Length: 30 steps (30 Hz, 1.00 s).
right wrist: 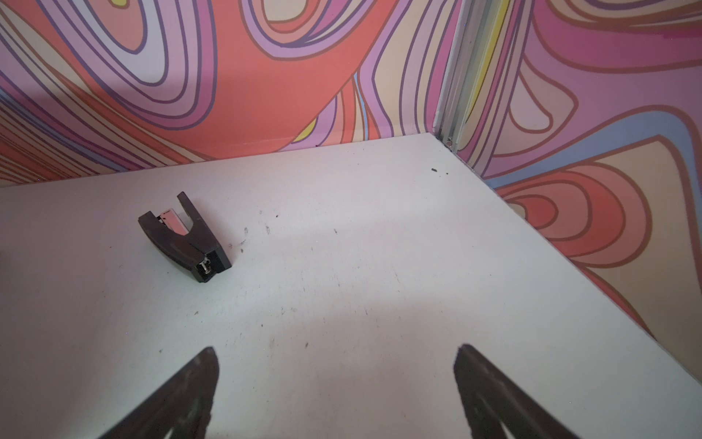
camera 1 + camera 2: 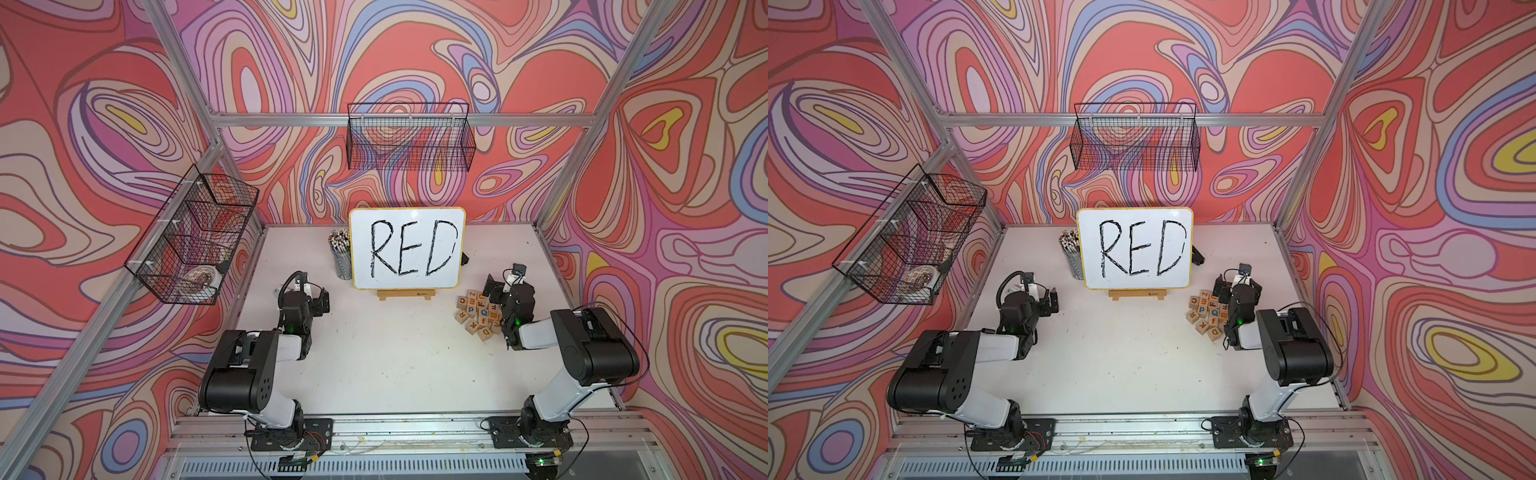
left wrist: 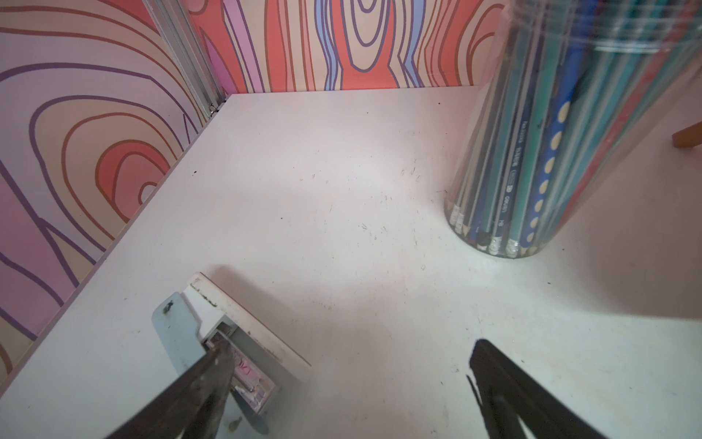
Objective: Assemble the uppercase word "red" with letter blocks
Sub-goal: Move the letter block to the center of the board.
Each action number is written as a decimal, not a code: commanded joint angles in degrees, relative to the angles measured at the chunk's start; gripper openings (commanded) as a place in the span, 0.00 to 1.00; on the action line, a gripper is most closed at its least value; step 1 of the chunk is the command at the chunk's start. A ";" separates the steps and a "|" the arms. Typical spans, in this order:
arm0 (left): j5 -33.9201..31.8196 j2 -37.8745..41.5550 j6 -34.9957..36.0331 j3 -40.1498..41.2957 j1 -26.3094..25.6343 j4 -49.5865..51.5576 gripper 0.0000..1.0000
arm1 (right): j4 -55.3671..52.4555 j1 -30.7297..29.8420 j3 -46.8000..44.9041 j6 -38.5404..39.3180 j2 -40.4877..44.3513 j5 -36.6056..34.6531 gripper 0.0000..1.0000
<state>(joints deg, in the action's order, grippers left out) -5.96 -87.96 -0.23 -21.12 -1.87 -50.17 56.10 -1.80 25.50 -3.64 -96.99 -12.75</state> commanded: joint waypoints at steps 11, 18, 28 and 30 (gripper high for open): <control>-6.94 6.64 -3.10 -2.92 0.29 9.69 0.81 | -14.64 0.23 6.05 -0.35 5.45 -2.18 0.81; -12.35 22.49 -15.19 -11.50 -0.62 30.89 0.74 | -53.96 -0.04 27.96 -1.74 13.68 -2.09 0.72; -12.64 32.37 -15.86 -25.27 -19.71 62.06 0.66 | -82.68 -1.86 35.66 -12.57 20.50 4.54 0.63; -8.61 34.37 -16.96 -26.35 -22.46 65.67 0.64 | -85.50 -1.82 34.76 -13.56 21.63 5.03 0.61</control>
<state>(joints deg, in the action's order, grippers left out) -16.88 -55.86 -14.81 -45.60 -22.06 2.00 -17.93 -3.38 61.54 -13.45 -76.73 -9.26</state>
